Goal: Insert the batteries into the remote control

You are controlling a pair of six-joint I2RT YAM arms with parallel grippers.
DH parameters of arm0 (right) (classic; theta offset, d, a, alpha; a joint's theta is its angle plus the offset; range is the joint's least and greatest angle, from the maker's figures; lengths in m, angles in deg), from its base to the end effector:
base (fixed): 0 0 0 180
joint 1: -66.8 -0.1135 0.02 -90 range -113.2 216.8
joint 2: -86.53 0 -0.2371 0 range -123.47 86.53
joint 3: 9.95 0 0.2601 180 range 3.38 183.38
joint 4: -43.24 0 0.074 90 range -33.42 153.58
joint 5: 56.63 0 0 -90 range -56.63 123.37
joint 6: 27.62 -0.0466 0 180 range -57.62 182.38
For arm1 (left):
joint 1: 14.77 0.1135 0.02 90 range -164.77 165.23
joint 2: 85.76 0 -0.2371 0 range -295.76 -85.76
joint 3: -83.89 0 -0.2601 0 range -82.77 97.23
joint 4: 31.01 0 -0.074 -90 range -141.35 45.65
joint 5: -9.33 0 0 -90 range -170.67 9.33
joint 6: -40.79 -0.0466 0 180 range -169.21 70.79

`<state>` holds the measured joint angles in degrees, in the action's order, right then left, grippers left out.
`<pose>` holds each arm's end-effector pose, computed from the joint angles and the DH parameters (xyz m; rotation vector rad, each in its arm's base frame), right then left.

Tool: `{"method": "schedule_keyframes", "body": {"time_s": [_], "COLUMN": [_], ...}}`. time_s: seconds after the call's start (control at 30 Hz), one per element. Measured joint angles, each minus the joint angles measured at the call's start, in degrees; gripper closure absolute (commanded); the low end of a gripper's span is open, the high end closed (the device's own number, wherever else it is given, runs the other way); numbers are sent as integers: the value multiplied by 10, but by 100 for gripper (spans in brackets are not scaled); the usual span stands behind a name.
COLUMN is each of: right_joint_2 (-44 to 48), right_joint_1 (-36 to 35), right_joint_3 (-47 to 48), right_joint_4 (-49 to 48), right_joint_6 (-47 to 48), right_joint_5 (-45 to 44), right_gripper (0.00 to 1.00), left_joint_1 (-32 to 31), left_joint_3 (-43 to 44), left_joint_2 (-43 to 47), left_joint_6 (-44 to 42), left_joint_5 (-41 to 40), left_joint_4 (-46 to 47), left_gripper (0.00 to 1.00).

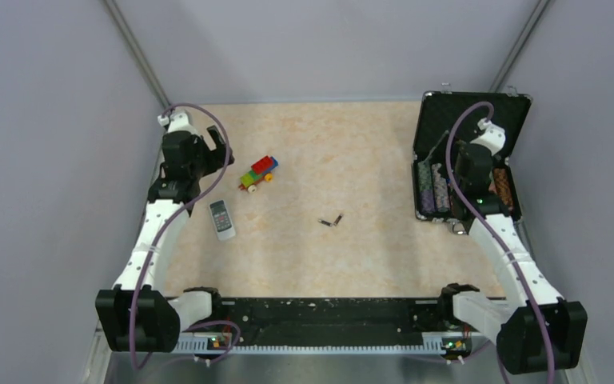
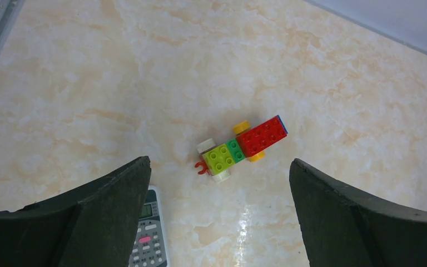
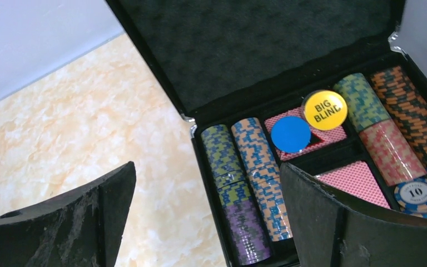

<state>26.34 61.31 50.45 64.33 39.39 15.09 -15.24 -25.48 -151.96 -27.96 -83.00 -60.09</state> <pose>0.2729 0.0115 0.2780 0.4983 1.8502 0.0257 0.2932 -0.0005 0.3002 -0.3876 1.9686 -0.2024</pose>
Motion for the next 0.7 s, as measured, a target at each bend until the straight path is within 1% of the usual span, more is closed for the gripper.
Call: {"method": "schedule_keyframes", "body": {"time_s": [0.1, 0.2, 0.33, 0.43, 0.5, 0.7], "right_joint_2": [32, 57, 57, 49, 44, 33], "right_joint_1": [0, 0, 0, 0, 0, 0], "right_joint_3": [-53, -79, -80, -80, -80, -80], "right_joint_4": [-22, -23, -22, -22, -21, -20], "right_joint_6": [-17, -37, -63, -77, -82, -83], "right_joint_5": [-12, -9, 1, 20, 32, 46], "right_gripper": [2, 2, 4, 7, 7, 7], "left_joint_1": [0, 0, 0, 0, 0, 0], "left_joint_3": [-8, -8, -10, -29, -52, -72], "left_joint_2": [3, -2, -21, -26, -26, -26], "left_joint_6": [-4, -2, 18, 45, 68, 76], "left_joint_5": [5, 8, 6, -6, -34, -82], "left_joint_4": [-9, -24, -51, -58, -61, -88], "left_gripper": [1, 1, 1, 1, 1, 3]}}
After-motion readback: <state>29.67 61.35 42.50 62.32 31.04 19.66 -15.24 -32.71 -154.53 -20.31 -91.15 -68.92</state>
